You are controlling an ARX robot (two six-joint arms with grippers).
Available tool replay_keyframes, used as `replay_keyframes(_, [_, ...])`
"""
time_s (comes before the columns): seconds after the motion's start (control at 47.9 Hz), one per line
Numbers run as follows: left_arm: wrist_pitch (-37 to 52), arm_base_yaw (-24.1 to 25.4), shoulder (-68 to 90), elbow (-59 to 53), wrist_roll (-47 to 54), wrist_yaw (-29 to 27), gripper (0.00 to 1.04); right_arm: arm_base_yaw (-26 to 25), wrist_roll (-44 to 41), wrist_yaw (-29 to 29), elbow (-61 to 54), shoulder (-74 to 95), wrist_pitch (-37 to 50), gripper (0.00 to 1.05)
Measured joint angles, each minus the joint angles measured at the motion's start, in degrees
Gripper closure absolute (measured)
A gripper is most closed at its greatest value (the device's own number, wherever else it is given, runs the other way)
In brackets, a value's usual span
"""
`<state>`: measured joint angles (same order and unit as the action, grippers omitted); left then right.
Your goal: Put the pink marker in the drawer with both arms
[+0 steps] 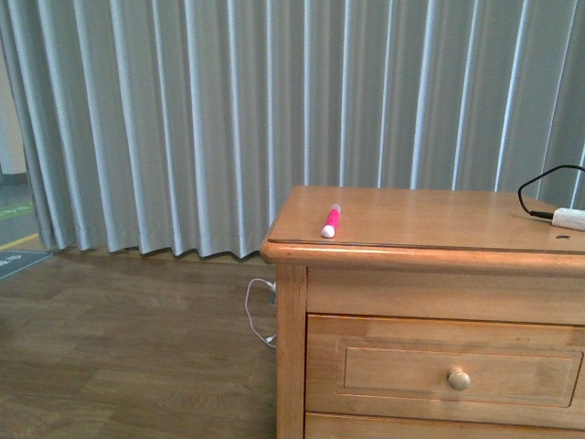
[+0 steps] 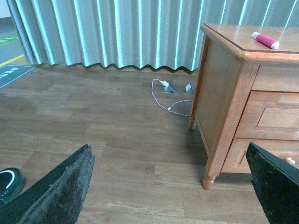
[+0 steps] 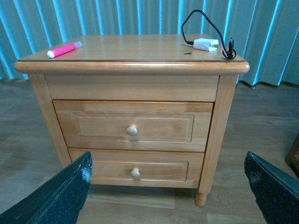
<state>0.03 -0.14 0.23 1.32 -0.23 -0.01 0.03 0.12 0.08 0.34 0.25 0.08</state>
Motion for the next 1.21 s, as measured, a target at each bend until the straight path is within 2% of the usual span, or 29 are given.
replay_keyframes(0.876, [0.0, 0.0, 0.0, 0.0, 0.0, 0.0, 0.06, 0.0, -0.02, 0.02, 0.0, 0.0, -0.02, 0.09])
replay_keyframes(0.939, [0.0, 0.0, 0.0, 0.0, -0.02, 0.0, 0.06, 0.35, -1.05, 2.99, 2.43, 2.82, -6.73, 0.09])
replay_keyframes(1.022, [0.0, 0.0, 0.0, 0.0, 0.0, 0.02, 0.06, -0.37, -1.33, 3.74, 5.38, 10.1, -13.88, 0.09])
replay_keyframes(1.105, [0.0, 0.0, 0.0, 0.0, -0.02, 0.0, 0.06, 1.03, -1.01, 4.7, 6.45, 16.81, -9.62, 0.09])
replay_keyframes(1.21, [0.0, 0.0, 0.0, 0.0, 0.0, 0.0, 0.06, 3.72, -0.76, 4.98, 9.4, 30.21, 2.62, 0.09])
